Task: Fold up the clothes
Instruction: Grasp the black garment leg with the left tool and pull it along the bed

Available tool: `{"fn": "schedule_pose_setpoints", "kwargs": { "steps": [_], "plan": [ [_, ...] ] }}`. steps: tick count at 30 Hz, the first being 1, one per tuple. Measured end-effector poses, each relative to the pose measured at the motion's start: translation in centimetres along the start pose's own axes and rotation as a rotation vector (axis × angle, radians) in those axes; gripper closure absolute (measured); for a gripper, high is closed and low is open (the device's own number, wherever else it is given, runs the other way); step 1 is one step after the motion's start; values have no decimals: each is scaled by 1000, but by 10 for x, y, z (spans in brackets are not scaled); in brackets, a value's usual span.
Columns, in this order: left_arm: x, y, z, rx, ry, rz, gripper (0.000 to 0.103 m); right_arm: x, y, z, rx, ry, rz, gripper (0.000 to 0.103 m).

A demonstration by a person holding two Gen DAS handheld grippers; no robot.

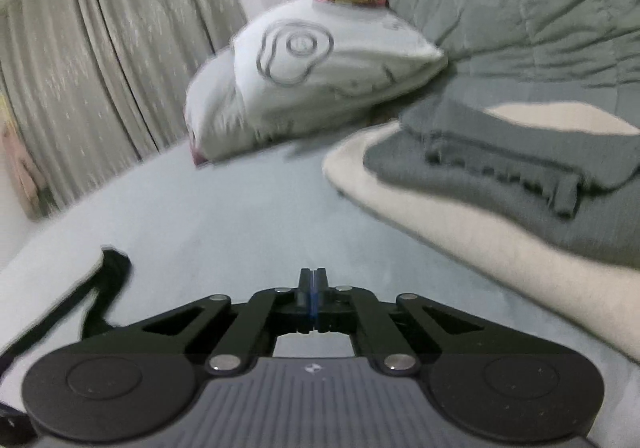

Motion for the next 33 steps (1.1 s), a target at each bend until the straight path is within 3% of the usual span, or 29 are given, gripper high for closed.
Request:
{"fn": "schedule_pose_setpoints", "kwargs": {
  "steps": [3, 4, 5, 11, 12, 13, 14, 17, 26, 29, 33],
  "plan": [
    [-1, 1, 2, 5, -16, -5, 102, 0, 0, 9, 8, 6, -61, 83],
    [-1, 0, 3, 15, -20, -14, 101, 0, -2, 10, -6, 7, -87, 68],
    [0, -1, 4, 26, -22, -22, 100, 1, -6, 10, -28, 11, -109, 64],
    [7, -6, 8, 60, -20, -36, 82, 11, -40, -6, -267, -8, -241, 65],
    [7, -6, 8, 61, -20, -37, 82, 11, -44, -12, -314, -1, -237, 70],
    [7, -7, 9, 66, -21, -36, 82, 11, -48, -19, -360, 8, -232, 90],
    [7, -7, 9, 72, -21, -35, 84, 11, -48, -23, -367, 20, -233, 100],
    [8, -7, 11, 93, -35, -38, 100, 15, -45, -32, -346, 34, -207, 100],
    [-9, 7, -3, 13, -5, 112, 101, 14, -4, -41, -193, 4, 74, 101],
    [-16, 13, -9, -23, -24, 160, 101, 10, 2, -36, -176, 3, 81, 101],
    [-15, 9, 0, 29, -64, 132, 100, 6, -1, -21, -194, -12, 30, 101]
  ]
}}
Point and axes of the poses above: each gripper's, at about its wrist camera, not at the fingertips, and x roughly the way its jaws point, z to its right, y to its top, the point moved 1 cm from there along x, roughly the way its jaws point, and after that the axes turned 14 degrees about z, right-handed, at the moved point
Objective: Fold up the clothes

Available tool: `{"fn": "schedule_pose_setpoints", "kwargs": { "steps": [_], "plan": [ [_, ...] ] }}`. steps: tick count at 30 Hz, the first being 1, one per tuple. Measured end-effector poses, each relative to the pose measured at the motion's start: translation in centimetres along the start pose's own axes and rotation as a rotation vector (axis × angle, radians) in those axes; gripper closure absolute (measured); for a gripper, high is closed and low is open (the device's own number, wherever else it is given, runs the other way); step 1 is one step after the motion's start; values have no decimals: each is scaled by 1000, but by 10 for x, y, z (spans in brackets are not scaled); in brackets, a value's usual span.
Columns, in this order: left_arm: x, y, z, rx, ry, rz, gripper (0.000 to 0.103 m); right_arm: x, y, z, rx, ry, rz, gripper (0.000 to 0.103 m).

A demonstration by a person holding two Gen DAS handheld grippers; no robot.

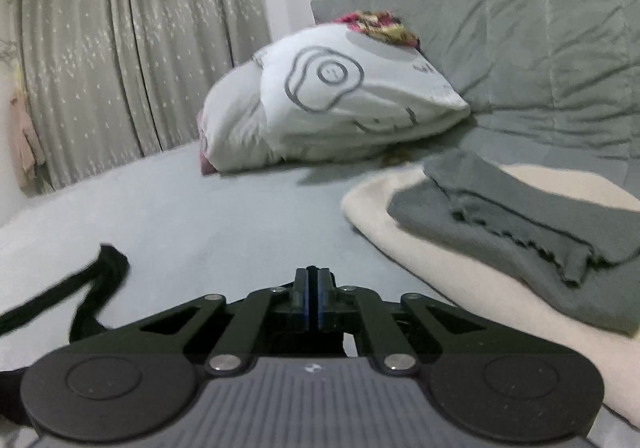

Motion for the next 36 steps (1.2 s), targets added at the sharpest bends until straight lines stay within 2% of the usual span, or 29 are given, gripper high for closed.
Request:
{"fn": "schedule_pose_setpoints", "kwargs": {
  "steps": [8, 13, 16, 18, 19, 20, 21, 23, 26, 29, 33, 34, 36],
  "plan": [
    [-9, -25, 33, 158, -130, -103, 100, -44, -20, 38, -88, 81, -90, 101],
    [-21, -42, 42, 193, -177, -158, 100, -73, -41, 46, -225, 169, -211, 100],
    [-27, -50, 46, 226, -213, -200, 99, -84, -43, 46, -269, 205, -274, 95],
    [-29, -52, 47, 233, -229, -217, 94, -89, -35, 52, -240, 198, -269, 86],
    [-29, -52, 48, 231, -233, -221, 91, -91, -30, 56, -210, 187, -254, 79],
    [-29, -51, 48, 229, -237, -224, 82, -92, -25, 60, -180, 176, -239, 74],
    [-30, -51, 49, 220, -245, -224, 70, -91, -21, 64, -143, 161, -226, 74],
    [-31, -50, 50, 206, -255, -219, 58, -84, -16, 71, -73, 134, -206, 74],
    [-31, -48, 49, 200, -241, -207, 47, -66, -16, 72, -23, 125, -206, 74],
    [-31, -48, 46, 186, -221, -204, 46, -52, -21, 74, 40, 144, -240, 69],
    [-31, -48, 45, 188, -213, -207, 43, -41, -38, 56, -62, 160, -300, 68],
    [-31, -48, 45, 188, -211, -208, 43, -40, -40, 51, -86, 173, -303, 69],
    [-30, -48, 46, 191, -207, -210, 42, -40, -42, 39, -131, 205, -302, 82]
  ]
}}
Point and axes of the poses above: each gripper's, at about its wrist camera, not at the fingertips, and x roughly the way its jaws point, z to its right, y to its top, the point moved 1 cm from there along x, roughly the way its jaws point, and after that the axes turned 14 degrees about z, right-handed, at the moved point
